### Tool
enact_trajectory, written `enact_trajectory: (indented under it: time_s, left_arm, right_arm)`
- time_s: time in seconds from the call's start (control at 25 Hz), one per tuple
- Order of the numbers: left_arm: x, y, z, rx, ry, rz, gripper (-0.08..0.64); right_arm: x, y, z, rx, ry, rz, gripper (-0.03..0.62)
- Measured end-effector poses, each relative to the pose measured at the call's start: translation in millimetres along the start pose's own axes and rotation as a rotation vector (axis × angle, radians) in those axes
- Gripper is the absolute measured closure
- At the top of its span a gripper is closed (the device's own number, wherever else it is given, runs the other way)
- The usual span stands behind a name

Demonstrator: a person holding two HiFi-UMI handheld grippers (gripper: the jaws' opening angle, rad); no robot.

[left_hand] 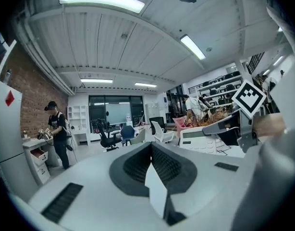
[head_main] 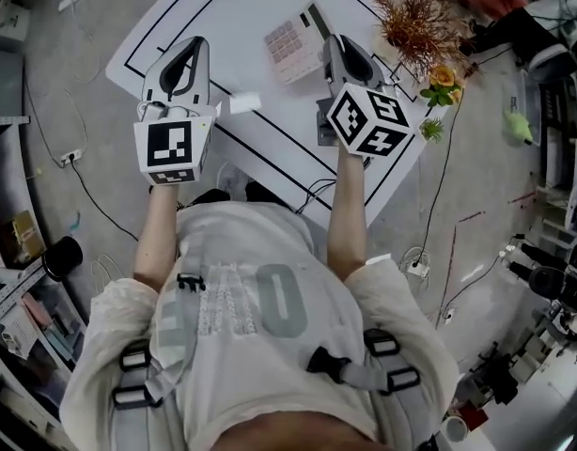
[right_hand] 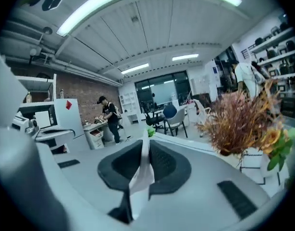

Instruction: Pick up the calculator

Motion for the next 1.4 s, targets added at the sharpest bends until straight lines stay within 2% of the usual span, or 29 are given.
enact_trajectory:
  time_s: [0.16,0.4,0.72,0.96,1.4]
  left_arm:
    - [-10.6,8.8,26.7,-0.008,-0.059,0.008,0.54]
    - [-28.4,23.9,56.6,-0.04,-0.136,0.024,0.54]
    - [-36.0,28.1,65.3,-0.056,-0.184,0.019,0.54]
    - [-36.1,25.8,67.5,-0.021,-0.187,0.001,0.54]
    - [-35.3,23.1,60.2,-0.046,-0.165,0.01,0.54]
  right_arm:
    - [-31.2,28.3,32.5,-0.107,-0.127,-0.034,0.539]
    - [-55.3,67.4,51.0,-0.208,-0.252,-0.032,0.54]
    - [-69.4,110.9,51.3,-0.357,-0.312,-0.04,0.54]
    - [-69.3,124.4,38.9,-0.347,-0.306,-0.018,0.539]
    - [-69.2,121.0,35.3,-0.333,-0.28,-0.004,0.539]
Point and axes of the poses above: the fingertips, and each gripper's own axes: x forward along the fingers, y to its left, z out of its top, the point moved 2 cm from there along -x, backward along the fingers, and after that the axes turned 7 degrees about x, right-handed, at the moved point
